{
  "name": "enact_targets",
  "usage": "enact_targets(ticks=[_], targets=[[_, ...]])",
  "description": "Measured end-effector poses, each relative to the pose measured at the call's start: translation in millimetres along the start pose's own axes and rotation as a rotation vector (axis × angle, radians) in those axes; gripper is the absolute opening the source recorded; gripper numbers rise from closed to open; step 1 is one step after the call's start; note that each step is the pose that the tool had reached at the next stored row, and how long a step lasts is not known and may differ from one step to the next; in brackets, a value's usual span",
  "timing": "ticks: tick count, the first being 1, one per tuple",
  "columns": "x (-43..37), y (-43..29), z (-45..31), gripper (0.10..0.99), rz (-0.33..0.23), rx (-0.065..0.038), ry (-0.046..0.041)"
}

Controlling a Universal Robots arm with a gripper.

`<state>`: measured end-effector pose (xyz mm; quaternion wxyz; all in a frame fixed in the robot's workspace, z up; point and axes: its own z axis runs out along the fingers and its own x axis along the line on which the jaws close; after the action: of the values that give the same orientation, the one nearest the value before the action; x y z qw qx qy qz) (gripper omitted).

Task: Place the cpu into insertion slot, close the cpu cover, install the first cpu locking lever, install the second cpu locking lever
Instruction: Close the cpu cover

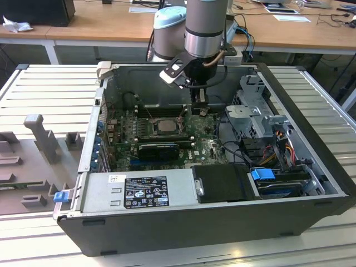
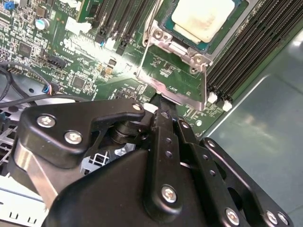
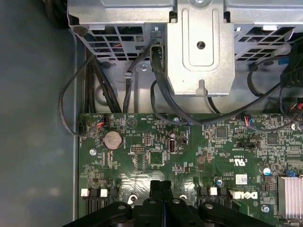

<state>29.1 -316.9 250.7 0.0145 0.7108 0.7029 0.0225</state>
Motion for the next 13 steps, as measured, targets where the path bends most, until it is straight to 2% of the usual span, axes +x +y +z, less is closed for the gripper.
enact_targets(ticks=[4, 13], targets=[[0.0, -4.2, -0.2, 0.106, 0.000, 0.000, 0.0000], [-0.1, -8.8, -1.9, 0.106, 0.000, 0.000, 0.0000]])
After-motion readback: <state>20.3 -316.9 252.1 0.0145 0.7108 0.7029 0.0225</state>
